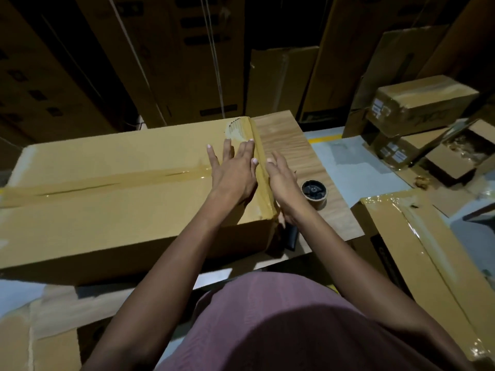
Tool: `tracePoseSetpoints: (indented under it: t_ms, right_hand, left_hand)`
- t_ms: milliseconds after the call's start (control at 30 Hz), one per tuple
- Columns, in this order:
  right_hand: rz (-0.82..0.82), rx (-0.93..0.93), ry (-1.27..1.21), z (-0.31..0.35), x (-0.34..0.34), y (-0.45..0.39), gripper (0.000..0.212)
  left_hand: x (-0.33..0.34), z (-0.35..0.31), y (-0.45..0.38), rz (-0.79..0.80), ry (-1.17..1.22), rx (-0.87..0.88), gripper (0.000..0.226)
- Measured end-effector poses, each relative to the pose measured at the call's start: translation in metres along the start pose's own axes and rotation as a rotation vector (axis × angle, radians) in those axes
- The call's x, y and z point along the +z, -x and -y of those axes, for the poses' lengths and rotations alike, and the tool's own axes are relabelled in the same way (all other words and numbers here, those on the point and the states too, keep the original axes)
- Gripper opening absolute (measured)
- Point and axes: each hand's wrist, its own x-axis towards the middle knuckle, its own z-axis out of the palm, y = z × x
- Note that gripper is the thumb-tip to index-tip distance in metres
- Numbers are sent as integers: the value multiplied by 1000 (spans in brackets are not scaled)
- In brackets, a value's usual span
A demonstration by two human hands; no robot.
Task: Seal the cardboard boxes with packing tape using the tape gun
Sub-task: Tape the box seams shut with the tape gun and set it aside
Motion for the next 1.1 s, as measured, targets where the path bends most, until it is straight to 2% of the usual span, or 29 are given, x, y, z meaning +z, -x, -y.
tracePoseSetpoints:
  t_ms: [133, 267, 367, 567, 667, 733, 933, 967, 1000, 1067, 1100]
  right_hand:
    - [13, 2, 365, -5, 20, 16, 55]
    - [-88, 32, 540, -16, 32, 28, 55]
    - [-97, 83, 481, -18, 30, 35, 52]
    - [-115, 145, 368, 1, 25, 22, 62]
    - [-205, 226, 216, 16, 26, -3, 79]
    - [-236, 216, 168, 29, 29, -23, 86]
    - [-266, 242, 49, 60, 42, -86, 85]
    - [-241, 248, 30, 61, 43, -100, 90]
    - [-217, 261, 15, 60, 42, -115, 103]
    - [-171, 255, -11, 33, 38, -170, 147]
    - [-139, 252, -22, 20, 38, -192, 161]
  left_hand:
    - [-7, 9, -19, 121, -74, 13, 61]
    - [-11, 12, -36, 191, -137, 84, 67]
    - [-7, 23, -38, 215, -67, 167, 68]
    - [14, 50, -34, 83, 82, 317, 66]
    - [18, 51, -35, 56, 142, 304, 61]
    - [17, 49, -35, 44, 176, 297, 59]
    - [15, 50, -41, -11, 143, 273, 58]
    - [14, 49, -42, -12, 140, 264, 58]
    - [14, 49, -42, -11, 137, 256, 58]
    - [14, 48, -40, -13, 128, 248, 59]
    - [14, 48, -40, -11, 126, 245, 59]
